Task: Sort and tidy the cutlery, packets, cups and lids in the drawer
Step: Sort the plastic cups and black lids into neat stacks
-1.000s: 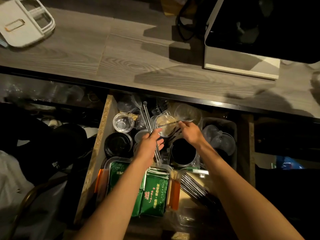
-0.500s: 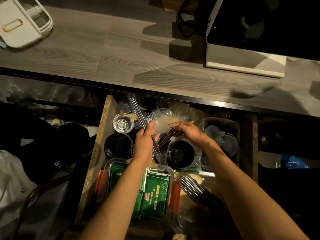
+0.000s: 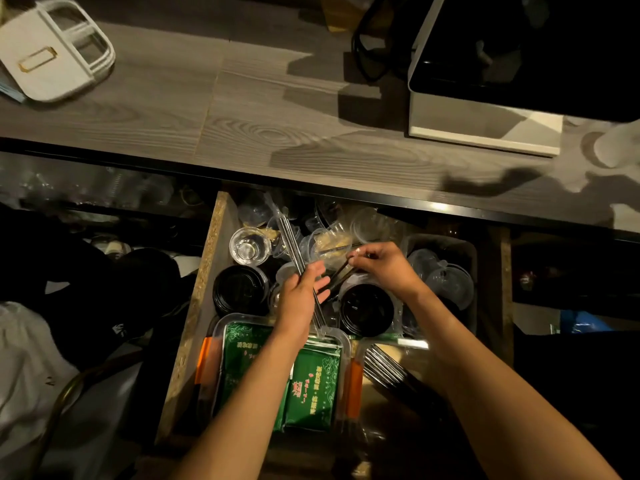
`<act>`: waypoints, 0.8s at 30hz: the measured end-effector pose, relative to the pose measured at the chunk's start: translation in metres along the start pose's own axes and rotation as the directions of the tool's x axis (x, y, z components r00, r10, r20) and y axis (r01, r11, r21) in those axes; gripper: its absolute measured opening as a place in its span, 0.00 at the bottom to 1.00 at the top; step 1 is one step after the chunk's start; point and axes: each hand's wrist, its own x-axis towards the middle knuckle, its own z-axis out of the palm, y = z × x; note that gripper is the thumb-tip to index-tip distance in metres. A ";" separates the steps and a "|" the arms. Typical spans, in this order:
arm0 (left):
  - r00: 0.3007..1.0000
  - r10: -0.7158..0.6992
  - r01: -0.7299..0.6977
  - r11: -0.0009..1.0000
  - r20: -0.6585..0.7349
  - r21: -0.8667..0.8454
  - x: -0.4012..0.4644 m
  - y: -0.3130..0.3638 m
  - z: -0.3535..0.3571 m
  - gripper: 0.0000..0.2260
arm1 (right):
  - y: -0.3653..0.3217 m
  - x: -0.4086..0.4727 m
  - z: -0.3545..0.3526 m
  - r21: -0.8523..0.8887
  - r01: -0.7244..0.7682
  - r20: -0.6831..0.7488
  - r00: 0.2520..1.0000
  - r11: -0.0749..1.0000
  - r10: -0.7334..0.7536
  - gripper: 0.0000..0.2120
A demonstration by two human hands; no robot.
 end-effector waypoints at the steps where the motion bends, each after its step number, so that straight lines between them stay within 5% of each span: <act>1: 1.000 -0.015 0.015 1.000 0.001 0.007 0.000 -0.001 0.000 0.13 | -0.002 0.000 0.000 0.001 0.010 -0.027 1.000 1.000 -0.010 0.02; 8: 0.997 -0.082 0.081 0.996 0.014 0.019 -0.008 -0.001 -0.004 0.16 | -0.026 -0.006 -0.015 -0.076 0.114 -0.275 0.952 0.991 -0.130 0.04; 13: 0.994 -0.099 0.098 0.995 0.045 0.013 -0.017 0.004 0.000 0.15 | -0.048 -0.024 -0.022 -0.159 0.188 -0.303 0.925 0.969 -0.229 0.05; 19: 0.982 -0.147 0.178 0.928 0.118 -0.328 -0.029 0.015 0.004 0.17 | -0.069 -0.062 -0.020 0.089 0.245 -0.525 0.835 0.965 -0.163 0.07; 24: 0.985 -0.146 0.174 0.807 0.095 -0.564 -0.037 0.032 0.011 0.13 | -0.061 -0.093 0.016 0.267 0.245 -0.522 0.850 0.932 -0.074 0.08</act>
